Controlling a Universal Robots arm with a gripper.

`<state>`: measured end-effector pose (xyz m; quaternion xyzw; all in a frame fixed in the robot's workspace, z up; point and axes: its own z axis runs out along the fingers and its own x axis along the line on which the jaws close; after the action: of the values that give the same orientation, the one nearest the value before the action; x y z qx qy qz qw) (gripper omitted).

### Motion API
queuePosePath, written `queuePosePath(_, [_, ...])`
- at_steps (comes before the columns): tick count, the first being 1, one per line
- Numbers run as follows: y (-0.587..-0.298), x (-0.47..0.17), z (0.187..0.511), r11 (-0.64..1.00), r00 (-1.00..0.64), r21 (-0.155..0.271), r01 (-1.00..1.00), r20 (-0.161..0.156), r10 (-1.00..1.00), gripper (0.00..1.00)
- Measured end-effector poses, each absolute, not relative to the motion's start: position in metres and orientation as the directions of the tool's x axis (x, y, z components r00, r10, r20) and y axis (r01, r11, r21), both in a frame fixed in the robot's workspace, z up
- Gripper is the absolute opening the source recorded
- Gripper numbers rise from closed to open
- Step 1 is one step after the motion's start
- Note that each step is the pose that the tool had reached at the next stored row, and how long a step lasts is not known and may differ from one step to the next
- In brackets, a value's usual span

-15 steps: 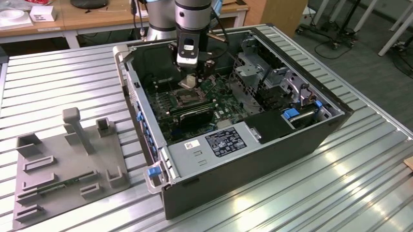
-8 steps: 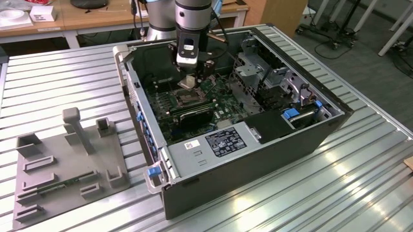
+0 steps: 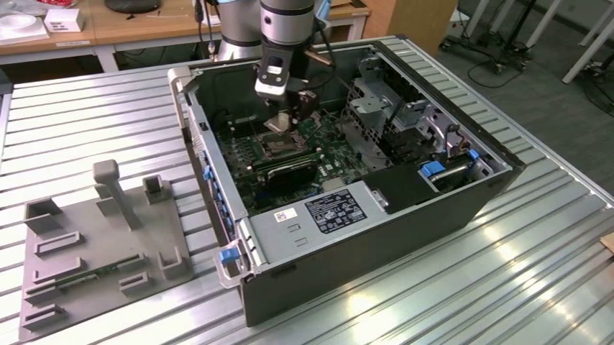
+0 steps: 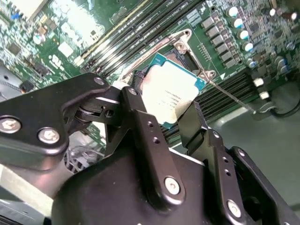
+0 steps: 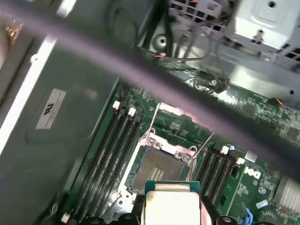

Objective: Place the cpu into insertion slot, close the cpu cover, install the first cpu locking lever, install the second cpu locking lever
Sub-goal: 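Place the cpu into insertion slot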

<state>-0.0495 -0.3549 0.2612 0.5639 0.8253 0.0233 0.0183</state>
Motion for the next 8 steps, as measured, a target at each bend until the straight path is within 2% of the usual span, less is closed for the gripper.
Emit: queuePosePath(8, [-0.3549,-0.0495,0.2606,0.223,-0.223,0.059,0.973,-0.004,0.975,0.54])
